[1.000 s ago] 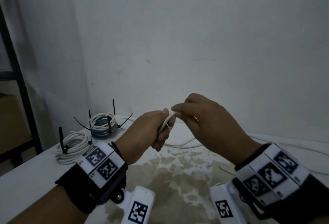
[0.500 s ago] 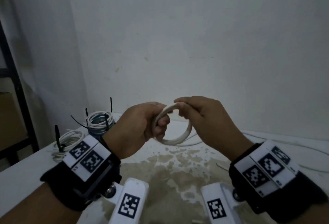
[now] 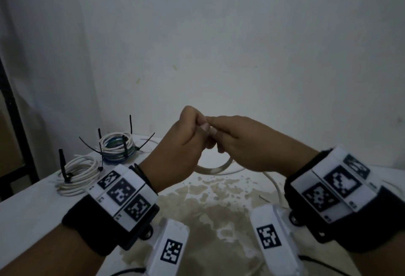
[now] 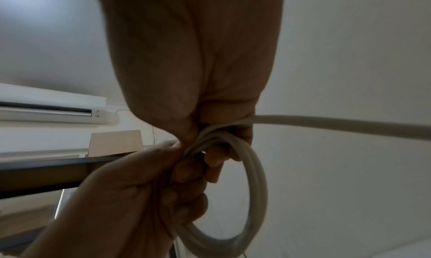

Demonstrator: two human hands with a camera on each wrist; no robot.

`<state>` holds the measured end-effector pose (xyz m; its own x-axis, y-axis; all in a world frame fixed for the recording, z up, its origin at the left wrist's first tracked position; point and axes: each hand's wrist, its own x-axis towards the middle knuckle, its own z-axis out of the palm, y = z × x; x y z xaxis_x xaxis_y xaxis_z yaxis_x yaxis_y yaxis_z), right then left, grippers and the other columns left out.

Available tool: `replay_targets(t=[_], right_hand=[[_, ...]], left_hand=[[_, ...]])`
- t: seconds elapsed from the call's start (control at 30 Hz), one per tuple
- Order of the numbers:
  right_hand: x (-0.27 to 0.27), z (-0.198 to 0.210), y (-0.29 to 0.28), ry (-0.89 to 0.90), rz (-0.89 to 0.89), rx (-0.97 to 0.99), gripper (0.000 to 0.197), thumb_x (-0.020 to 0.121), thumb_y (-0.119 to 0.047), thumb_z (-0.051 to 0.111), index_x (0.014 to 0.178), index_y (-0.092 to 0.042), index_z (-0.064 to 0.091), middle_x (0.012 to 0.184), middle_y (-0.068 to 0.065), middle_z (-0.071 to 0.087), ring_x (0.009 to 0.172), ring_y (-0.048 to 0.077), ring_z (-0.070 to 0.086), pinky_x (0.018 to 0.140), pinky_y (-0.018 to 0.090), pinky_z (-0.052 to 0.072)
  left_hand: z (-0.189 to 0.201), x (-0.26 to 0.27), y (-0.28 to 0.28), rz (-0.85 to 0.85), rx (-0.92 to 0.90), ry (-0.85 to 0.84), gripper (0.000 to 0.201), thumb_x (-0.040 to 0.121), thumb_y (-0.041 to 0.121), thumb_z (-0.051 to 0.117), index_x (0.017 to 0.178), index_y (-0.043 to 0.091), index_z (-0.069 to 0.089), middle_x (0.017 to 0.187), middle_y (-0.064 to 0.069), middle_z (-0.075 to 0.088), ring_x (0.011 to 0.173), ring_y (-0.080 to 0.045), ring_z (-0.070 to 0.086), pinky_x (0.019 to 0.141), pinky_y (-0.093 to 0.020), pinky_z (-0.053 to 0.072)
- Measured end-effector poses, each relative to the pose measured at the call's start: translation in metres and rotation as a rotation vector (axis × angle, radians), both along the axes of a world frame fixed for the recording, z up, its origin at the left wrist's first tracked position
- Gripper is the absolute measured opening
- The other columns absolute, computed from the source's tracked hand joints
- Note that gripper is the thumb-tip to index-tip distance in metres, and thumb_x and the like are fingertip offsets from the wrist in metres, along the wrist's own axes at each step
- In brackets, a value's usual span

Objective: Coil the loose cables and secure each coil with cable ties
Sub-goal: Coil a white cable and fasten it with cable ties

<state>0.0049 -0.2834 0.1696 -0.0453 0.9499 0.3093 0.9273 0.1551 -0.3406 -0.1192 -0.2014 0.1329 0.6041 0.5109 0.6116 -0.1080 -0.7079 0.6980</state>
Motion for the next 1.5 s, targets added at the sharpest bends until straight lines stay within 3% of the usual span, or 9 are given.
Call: replay_targets(t=[0.1,0.23,0.37,0.47,0.67,0.9,1.0,1.17,1.5], right_hand=[[0.002,0.007,-0.002,-0.056,-0.025,-0.020,0.031,0.102,-0.022,0.034,0.088,-0.021,0.062,0.083,-0.013,0.059,0.073,-0.002,0.053,0.064,0.011,0.040],[0.026,0.013,-0.004,-0.172,-0.201,0.117,0.024,0.101,-0.017,0.035,0.089,-0.013,0.055,0.086,0.002,0.057,0.070,0.014,0.047,0.058,0.029,0.027],[0.045,0.018,-0.008,0.053,-0.355,0.440,0.021,0.102,-0.019,0.033,0.087,-0.016,0.048,0.072,-0.008,0.046,0.064,0.008,0.044,0.056,0.019,0.033],[0.041,0.016,-0.010,0.387,-0.355,0.662,0.023,0.101,-0.018,0.034,0.091,-0.015,0.055,0.075,-0.009,0.051,0.073,0.022,0.059,0.068,0.032,0.047],[0.024,-0.006,-0.030,0.892,-0.263,0.760,0.027,0.100,-0.015,0.039,0.083,-0.019,0.059,0.067,0.001,0.055,0.059,0.011,0.056,0.061,0.024,0.052],[0.051,-0.042,-0.052,1.312,-0.183,0.809,0.030,0.099,-0.007,0.040,0.078,-0.014,0.061,0.052,-0.008,0.050,0.046,0.005,0.050,0.069,0.035,0.045],[0.061,-0.059,-0.051,1.424,-0.175,0.781,0.029,0.099,-0.005,0.040,0.081,-0.013,0.062,0.054,-0.007,0.050,0.045,0.006,0.048,0.067,0.032,0.044],[0.066,-0.085,-0.048,1.418,-0.169,0.675,0.022,0.099,-0.007,0.040,0.101,-0.009,0.061,0.063,-0.003,0.051,0.047,0.006,0.046,0.057,0.027,0.046],[0.057,-0.111,-0.046,0.989,-0.259,0.361,0.026,0.099,-0.017,0.042,0.088,-0.015,0.066,0.064,-0.003,0.051,0.053,0.009,0.047,0.062,0.035,0.044]], left_hand=[[-0.002,0.008,-0.006,0.063,0.040,-0.035,0.011,0.100,0.013,0.036,0.090,0.013,0.034,0.068,-0.001,0.050,0.059,-0.008,0.046,0.053,-0.024,0.039],[-0.005,0.011,-0.003,0.341,0.074,-0.108,0.017,0.098,0.026,0.043,0.091,0.011,0.038,0.073,-0.001,0.048,0.062,-0.010,0.045,0.062,-0.025,0.042],[-0.013,0.021,-0.030,-0.063,-0.544,0.278,0.052,0.099,0.042,0.035,0.078,0.001,0.058,0.064,-0.014,0.058,0.058,-0.026,0.056,0.062,-0.037,0.051],[-0.029,0.042,-0.053,-0.382,-1.009,0.492,0.069,0.098,0.053,0.028,0.106,-0.008,0.059,0.086,-0.022,0.062,0.070,-0.029,0.061,0.067,-0.034,0.052],[-0.038,0.089,-0.035,-0.440,-1.544,-0.230,0.045,0.104,0.026,0.023,0.136,-0.004,0.031,0.121,-0.031,0.057,0.102,-0.036,0.064,0.077,-0.046,0.053],[-0.018,0.079,-0.003,-0.113,-1.402,-0.656,0.021,0.102,0.002,0.030,0.089,-0.001,0.046,0.087,-0.018,0.058,0.081,-0.026,0.060,0.093,-0.043,0.048],[-0.023,0.079,0.001,-0.034,-1.227,-0.638,0.019,0.100,0.007,0.043,0.084,0.004,0.052,0.080,-0.011,0.059,0.068,-0.017,0.064,0.072,-0.030,0.059],[-0.022,0.075,-0.001,0.099,-0.774,-0.441,0.013,0.096,0.012,0.053,0.103,0.011,0.063,0.073,-0.005,0.059,0.062,-0.015,0.062,0.064,-0.028,0.058],[-0.026,0.078,0.000,0.216,-0.116,0.153,0.017,0.093,0.020,0.059,0.081,0.020,0.071,0.063,0.006,0.064,0.049,-0.001,0.060,0.060,-0.017,0.053]])
